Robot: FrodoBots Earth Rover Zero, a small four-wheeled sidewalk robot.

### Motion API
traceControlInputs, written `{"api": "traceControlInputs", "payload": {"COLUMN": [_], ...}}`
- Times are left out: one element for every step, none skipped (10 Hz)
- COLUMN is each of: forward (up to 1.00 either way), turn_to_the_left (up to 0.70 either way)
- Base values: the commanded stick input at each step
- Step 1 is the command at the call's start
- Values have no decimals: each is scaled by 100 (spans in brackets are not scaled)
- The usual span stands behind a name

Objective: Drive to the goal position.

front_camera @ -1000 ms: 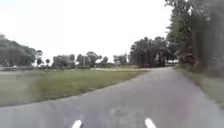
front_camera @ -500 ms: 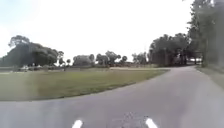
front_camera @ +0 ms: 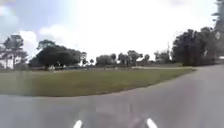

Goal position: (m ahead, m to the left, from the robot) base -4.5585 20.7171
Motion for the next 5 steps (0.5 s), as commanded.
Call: {"api": "traceControlInputs", "payload": {"forward": [0, 0, 0, 0, 0], "turn_to_the_left": [85, 85, 85, 85, 85]}}
